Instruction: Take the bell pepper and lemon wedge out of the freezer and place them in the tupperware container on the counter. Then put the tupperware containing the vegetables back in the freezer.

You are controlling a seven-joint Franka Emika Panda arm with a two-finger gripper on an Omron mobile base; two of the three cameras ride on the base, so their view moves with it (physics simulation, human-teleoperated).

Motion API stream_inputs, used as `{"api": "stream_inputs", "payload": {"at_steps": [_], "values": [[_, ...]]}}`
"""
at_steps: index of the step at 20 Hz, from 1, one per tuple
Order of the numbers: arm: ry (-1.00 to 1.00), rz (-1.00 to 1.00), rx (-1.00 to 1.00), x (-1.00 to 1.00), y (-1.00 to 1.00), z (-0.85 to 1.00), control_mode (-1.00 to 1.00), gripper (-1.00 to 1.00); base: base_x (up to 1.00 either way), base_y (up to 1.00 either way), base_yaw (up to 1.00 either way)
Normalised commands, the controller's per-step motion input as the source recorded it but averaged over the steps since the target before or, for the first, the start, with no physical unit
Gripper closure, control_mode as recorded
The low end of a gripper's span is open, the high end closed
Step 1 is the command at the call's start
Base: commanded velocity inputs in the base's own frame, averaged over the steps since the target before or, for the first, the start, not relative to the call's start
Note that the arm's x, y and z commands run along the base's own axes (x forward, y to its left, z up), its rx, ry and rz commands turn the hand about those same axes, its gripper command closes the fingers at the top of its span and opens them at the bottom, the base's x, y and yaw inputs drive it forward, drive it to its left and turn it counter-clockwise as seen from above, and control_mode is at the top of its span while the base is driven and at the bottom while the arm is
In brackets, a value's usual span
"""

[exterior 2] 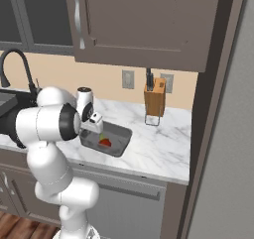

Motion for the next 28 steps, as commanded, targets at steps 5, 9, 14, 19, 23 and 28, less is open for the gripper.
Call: {"api": "stream_inputs", "payload": {"at_steps": [5, 9, 14, 19, 23, 28], "values": [[-0.05, 0.25, -0.11, -0.09, 0.0, 0.47, -1.0, 1.0, 0.0, 0.0, 0.0], [-0.07, 0.23, -0.11, -0.15, 0.0, 0.35, -1.0, 1.0, 0.0, 0.0, 0.0], [-0.06, 0.23, -0.07, -0.18, 0.0, 0.41, -1.0, 1.0, 0.0, 0.0, 0.0], [-0.05, 0.21, -0.01, -0.38, 0.0, 0.52, -1.0, 1.0, 0.0, 0.0, 0.0], [-0.02, 0.15, 0.0, -0.61, 0.0, 0.55, -1.0, 1.0, 0.0, 0.0, 0.0], [-0.02, 0.16, -0.01, -0.61, 0.0, 0.47, -1.0, 1.0, 0.0, 0.0, 0.0]]}}
